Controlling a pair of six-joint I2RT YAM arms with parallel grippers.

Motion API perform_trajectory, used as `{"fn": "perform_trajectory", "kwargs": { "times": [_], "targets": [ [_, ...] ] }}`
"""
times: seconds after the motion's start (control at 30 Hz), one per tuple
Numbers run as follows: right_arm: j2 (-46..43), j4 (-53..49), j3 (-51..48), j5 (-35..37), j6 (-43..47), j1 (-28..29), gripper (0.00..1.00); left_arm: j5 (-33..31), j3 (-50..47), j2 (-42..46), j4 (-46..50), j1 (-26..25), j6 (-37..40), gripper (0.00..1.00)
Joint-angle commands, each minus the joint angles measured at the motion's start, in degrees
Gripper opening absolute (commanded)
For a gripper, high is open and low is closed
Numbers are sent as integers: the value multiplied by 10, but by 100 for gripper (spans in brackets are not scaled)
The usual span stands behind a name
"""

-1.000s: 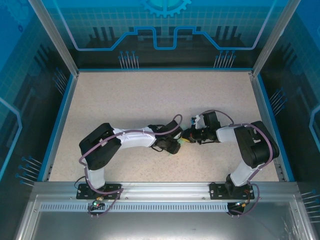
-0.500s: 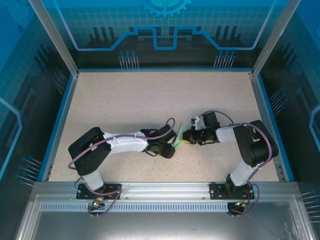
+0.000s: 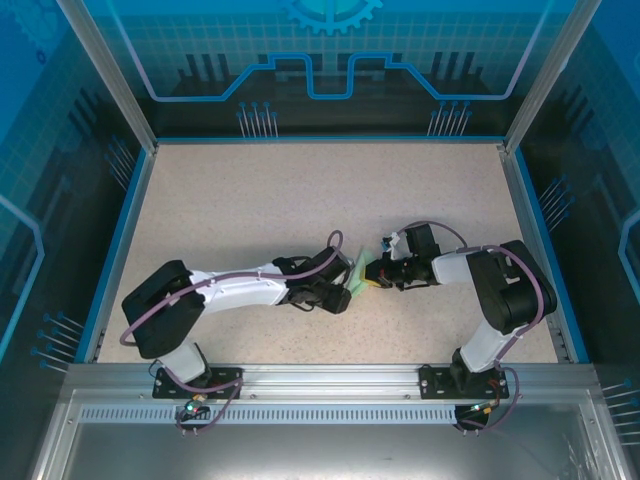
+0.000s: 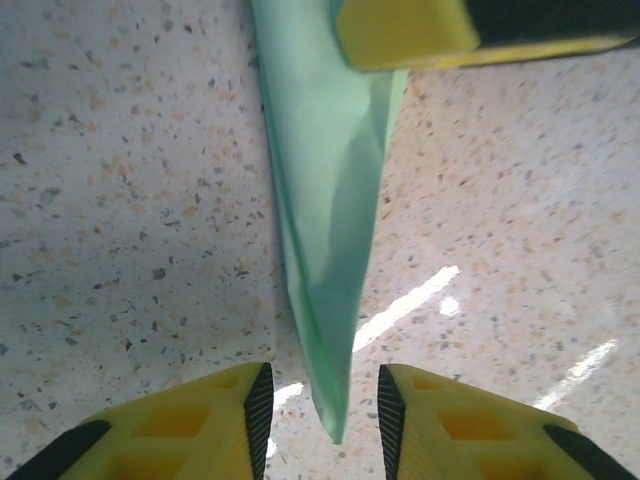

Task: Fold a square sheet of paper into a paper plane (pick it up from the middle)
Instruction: Fold the wing for the fifth time at the center of the table.

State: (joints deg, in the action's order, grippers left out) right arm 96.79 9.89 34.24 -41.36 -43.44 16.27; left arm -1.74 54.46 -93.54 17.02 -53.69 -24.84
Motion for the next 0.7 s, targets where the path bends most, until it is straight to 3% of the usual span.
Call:
{"fn": "perform_trajectory", "kwargs": {
  "times": [0.0, 0.67],
  "targets": [
    [10, -5, 11, -1, 6, -4, 3, -3, -3, 13, -16, -4, -23, 34],
    [9, -44, 35, 12, 11, 12, 3, -107, 46, -71, 32, -41, 38, 21]
  ]
}}
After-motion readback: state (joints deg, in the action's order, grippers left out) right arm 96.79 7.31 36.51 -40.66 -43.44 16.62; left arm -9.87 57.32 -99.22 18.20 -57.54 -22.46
